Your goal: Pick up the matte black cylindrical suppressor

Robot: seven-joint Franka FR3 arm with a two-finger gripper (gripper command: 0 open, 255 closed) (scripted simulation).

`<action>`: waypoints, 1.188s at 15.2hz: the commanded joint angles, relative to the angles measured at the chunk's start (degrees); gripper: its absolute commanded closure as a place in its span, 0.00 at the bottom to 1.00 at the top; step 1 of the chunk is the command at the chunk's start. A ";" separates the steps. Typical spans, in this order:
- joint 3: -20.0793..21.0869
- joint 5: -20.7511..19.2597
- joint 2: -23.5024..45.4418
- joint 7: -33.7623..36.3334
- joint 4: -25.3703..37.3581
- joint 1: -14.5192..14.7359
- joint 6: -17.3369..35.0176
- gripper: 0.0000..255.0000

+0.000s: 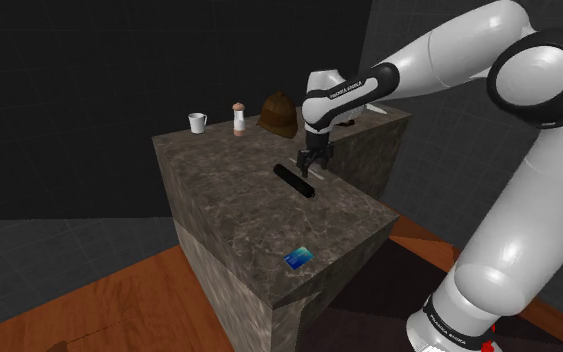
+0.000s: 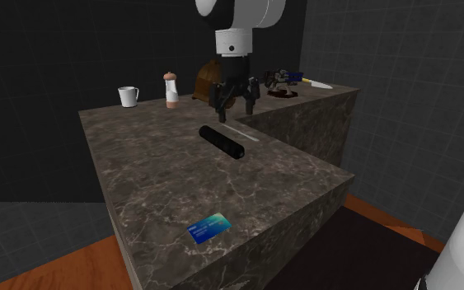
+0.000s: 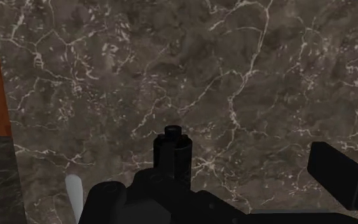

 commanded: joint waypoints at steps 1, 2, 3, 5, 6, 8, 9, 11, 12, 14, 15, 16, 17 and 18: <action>-0.31 0.31 4.63 -0.61 2.99 -0.33 2.01 0.00; -0.43 0.48 6.75 -0.90 4.52 -0.51 2.77 0.00; -0.53 0.67 8.87 -1.18 6.13 -0.70 3.45 0.00; -0.69 1.06 13.14 -1.74 9.58 -1.11 4.61 0.00; -0.75 1.27 15.29 -2.01 11.43 -1.33 5.08 0.00; -0.82 1.68 19.61 -2.51 15.38 -1.82 5.80 0.00; -0.83 1.88 21.79 -2.75 17.48 -2.08 6.04 0.00; -0.82 2.27 26.21 -3.18 21.98 -2.62 6.30 0.00; -0.80 2.45 28.46 -3.38 24.39 -2.91 6.31 0.00; -0.76 2.68 31.52 -3.61 27.81 -3.31 6.19 0.00; -0.73 2.71 31.95 -3.62 27.68 -3.33 6.76 0.00; -0.70 2.75 32.39 -3.63 27.56 -3.36 7.31 0.00; -0.67 2.79 32.84 -3.64 27.46 -3.38 7.87 0.00; -0.64 2.83 33.30 -3.65 27.37 -3.40 8.42 0.00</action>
